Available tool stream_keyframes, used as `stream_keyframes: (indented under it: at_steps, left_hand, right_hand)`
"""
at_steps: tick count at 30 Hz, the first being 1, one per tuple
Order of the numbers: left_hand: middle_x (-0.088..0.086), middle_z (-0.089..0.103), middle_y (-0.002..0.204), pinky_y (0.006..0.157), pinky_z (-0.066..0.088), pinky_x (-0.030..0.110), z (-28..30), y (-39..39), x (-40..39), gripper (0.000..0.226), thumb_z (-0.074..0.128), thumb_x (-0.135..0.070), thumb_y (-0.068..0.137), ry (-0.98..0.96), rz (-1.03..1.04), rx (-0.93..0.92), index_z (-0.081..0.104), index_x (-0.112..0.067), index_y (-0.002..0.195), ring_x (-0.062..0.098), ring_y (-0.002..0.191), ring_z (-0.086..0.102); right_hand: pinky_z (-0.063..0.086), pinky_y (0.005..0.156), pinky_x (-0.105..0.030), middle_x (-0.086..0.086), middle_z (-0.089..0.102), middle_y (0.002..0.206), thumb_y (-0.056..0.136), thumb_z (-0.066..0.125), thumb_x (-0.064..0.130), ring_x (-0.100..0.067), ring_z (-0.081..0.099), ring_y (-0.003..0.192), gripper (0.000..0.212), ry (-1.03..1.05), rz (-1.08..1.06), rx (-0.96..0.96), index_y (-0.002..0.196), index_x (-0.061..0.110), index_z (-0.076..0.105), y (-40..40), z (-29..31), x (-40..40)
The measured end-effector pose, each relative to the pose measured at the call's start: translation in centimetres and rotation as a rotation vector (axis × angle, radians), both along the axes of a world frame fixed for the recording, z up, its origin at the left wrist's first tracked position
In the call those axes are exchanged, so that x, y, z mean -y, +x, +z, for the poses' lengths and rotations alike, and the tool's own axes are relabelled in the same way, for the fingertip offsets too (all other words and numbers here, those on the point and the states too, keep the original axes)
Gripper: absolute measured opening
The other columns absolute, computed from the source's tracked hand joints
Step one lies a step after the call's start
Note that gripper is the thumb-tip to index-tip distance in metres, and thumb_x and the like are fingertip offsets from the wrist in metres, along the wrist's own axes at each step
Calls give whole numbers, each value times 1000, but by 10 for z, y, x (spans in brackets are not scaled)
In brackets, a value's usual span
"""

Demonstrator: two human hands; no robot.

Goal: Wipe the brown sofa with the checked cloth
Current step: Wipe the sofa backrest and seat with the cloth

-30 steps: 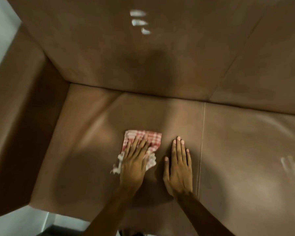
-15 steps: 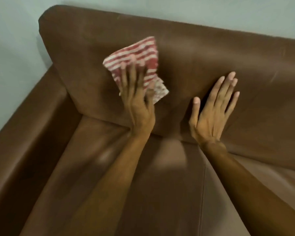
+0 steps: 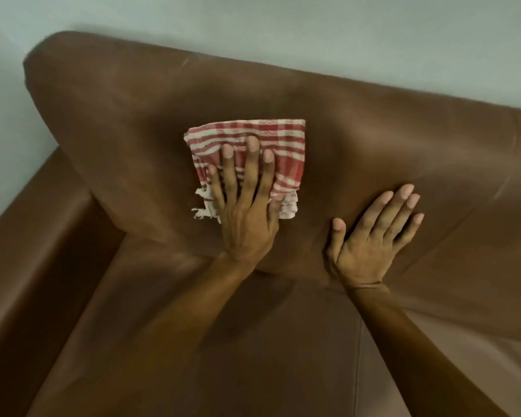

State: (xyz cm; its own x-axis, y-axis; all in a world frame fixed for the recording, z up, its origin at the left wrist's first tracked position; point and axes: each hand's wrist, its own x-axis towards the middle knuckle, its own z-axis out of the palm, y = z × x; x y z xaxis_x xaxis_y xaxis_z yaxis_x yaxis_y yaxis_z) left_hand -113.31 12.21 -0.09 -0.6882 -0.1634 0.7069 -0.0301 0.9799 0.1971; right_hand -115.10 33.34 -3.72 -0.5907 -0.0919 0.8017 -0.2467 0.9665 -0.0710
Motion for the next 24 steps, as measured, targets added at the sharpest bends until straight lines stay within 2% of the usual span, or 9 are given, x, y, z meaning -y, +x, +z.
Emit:
stream_keyframes:
  at_steps: [3,5,7,11,16,18,21,22,24]
  left_hand:
    - [-6,-12,181,136,-12,47,-29,38,15,73,46,-34,107,-250,-192,126,11,-24,170,25,167,-20]
    - [0,14,178,136,-14,42,-43,69,45,73,56,-26,98,-348,-219,255,27,-20,165,27,168,-11]
    - [3,27,171,136,-15,40,-38,70,61,67,56,-23,100,-265,-152,280,32,-18,162,31,166,3]
    - [-11,-10,181,136,-9,50,1,22,31,59,23,-38,115,57,-34,111,12,-23,171,24,167,-17]
    - [-11,-15,180,137,-10,48,-25,36,27,63,30,-33,113,-165,-238,184,6,-23,170,23,167,-18]
    - [-9,-9,181,138,-7,47,-37,55,35,65,36,-31,113,-234,-297,271,7,-23,170,22,168,-16]
    - [-2,17,180,139,9,48,-46,95,26,68,50,-23,107,-189,-339,435,22,-17,169,23,169,-1]
    - [-1,23,179,137,18,50,-46,109,21,67,52,-20,107,-131,-353,505,26,-15,168,25,169,6]
    - [0,27,178,133,28,53,-44,134,10,61,49,-19,109,20,-384,666,31,-14,167,26,168,14]
  right_hand:
    - [-10,142,-44,-6,-26,184,114,23,52,-22,-20,174,83,4,2,-1,175,9,-14,-1,-1,0]
    - [-10,142,-44,-5,-26,184,114,23,52,-22,-21,174,83,-3,12,-3,174,10,-15,-1,-2,0]
    - [-10,142,-44,-5,-26,184,114,22,53,-22,-21,174,83,-5,4,-2,174,10,-15,-2,-2,0]
    - [-11,142,-44,-5,-26,184,114,22,52,-22,-21,174,83,-16,4,12,174,10,-15,-1,-2,1]
    - [-12,142,-43,-3,-30,183,114,23,50,-20,-24,173,82,-13,13,62,174,12,-19,1,3,2]
    - [-13,142,-42,-7,-27,184,114,26,49,-19,-26,172,83,-9,7,114,173,12,-20,5,6,1]
    - [-13,142,-43,-28,8,181,115,36,43,-20,-27,171,86,-8,19,235,173,9,-18,22,14,-4]
    - [-11,142,-43,-30,12,181,116,40,41,-21,-27,171,87,5,32,280,172,8,-17,30,19,-6]
    - [-9,142,-43,-23,-4,185,116,44,39,-24,-24,172,87,40,84,382,174,8,-13,48,26,-13]
